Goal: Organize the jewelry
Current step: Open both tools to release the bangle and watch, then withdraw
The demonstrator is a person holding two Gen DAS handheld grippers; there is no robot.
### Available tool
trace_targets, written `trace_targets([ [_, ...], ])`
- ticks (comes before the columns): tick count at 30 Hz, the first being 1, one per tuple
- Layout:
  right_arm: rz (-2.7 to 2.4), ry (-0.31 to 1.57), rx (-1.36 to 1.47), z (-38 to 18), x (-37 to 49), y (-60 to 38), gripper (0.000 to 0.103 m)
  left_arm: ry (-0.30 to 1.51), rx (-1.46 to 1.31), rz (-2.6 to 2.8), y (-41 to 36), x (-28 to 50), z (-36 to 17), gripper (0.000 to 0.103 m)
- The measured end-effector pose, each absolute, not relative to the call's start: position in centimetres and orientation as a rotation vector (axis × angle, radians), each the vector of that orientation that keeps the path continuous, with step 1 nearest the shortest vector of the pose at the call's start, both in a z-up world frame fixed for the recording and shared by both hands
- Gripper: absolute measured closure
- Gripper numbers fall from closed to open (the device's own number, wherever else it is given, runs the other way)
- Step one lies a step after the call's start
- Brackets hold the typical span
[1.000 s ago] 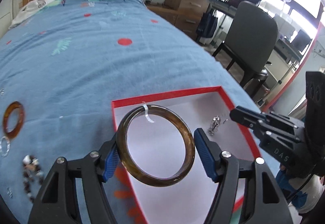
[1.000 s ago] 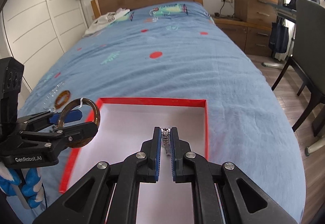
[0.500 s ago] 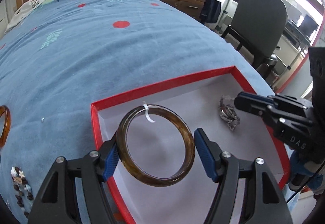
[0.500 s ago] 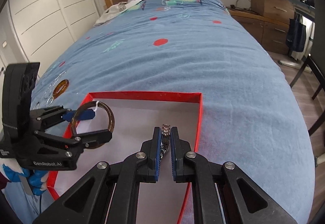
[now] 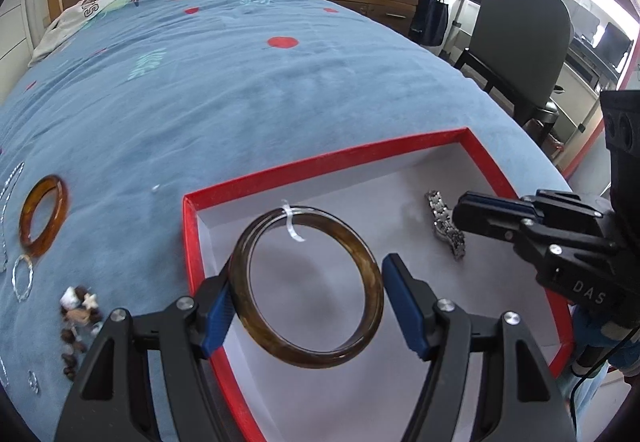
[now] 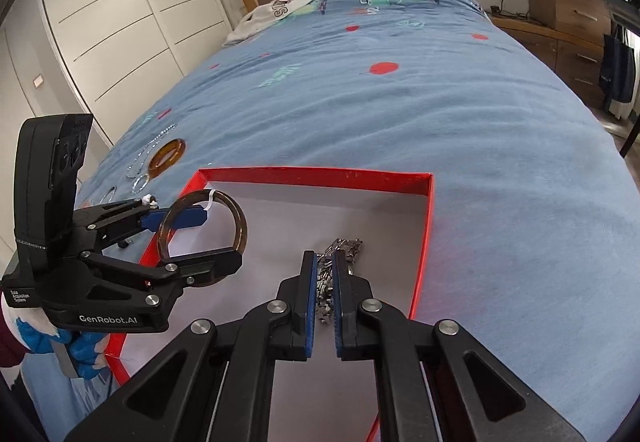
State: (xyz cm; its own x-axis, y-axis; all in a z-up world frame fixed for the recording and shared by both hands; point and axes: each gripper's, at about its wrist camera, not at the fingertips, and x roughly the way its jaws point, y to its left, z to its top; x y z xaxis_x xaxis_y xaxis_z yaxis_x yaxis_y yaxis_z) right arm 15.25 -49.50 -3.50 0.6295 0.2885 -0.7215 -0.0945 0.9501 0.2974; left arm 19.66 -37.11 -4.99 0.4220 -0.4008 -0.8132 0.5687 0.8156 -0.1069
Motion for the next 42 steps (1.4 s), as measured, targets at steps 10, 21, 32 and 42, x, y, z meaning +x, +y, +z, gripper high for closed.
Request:
trace_targets([
  [10,0.201,0.944,0.092,-2.9,15.5,-46.9,0.074,0.965,0.240,-0.606,-37.2,19.1,-4.9,0.035],
  [21,0.103,0.921,0.062,1.2,10.2,-47.5,0.038,0.987,0.291,-0.626,-37.5,18.5,-4.3,0.034],
  [32,-0.038,0.876,0.107,5.7,1.1,-50.0,0.038,0.903,0.236,-0.643,-32.6,13.0,2.6,0.034],
  [42,-0.019,0.777,0.129,10.7,-3.8,-45.1,0.037,0.818,0.161,-0.535,-19.9,7.4,9.2,0.034],
])
